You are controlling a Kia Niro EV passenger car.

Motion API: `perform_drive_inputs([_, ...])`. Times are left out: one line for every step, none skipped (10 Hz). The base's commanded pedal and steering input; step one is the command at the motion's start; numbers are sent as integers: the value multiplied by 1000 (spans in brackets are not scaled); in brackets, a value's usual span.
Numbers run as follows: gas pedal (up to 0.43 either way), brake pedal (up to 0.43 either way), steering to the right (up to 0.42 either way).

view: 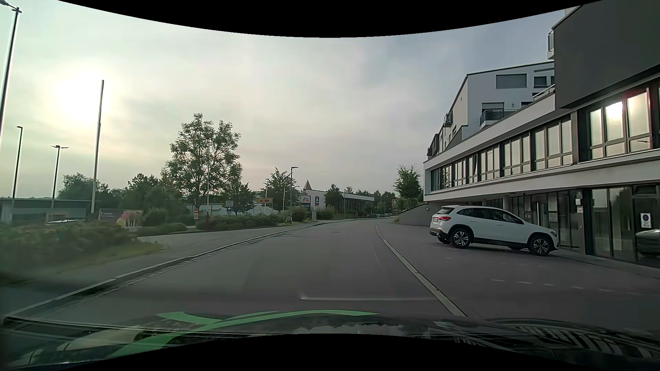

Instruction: Follow the waypoints while adhering to traffic rules and regulations

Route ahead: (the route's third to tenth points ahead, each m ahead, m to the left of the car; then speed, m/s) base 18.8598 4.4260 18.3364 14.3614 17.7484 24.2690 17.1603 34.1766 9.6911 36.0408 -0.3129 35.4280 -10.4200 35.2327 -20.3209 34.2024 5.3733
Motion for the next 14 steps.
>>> perform_drive_inputs([20,0,10])
perform_drive_inputs([20,0,11])
perform_drive_inputs([20,0,11])
perform_drive_inputs([8,0,12])
perform_drive_inputs([0,0,12])
perform_drive_inputs([0,0,12])
perform_drive_inputs([0,0,11])
perform_drive_inputs([0,0,9])
perform_drive_inputs([0,0,3])
perform_drive_inputs([0,0,-10])
perform_drive_inputs([0,0,-15])
perform_drive_inputs([0,0,-18])
perform_drive_inputs([0,0,-24])
perform_drive_inputs([28,0,-37])
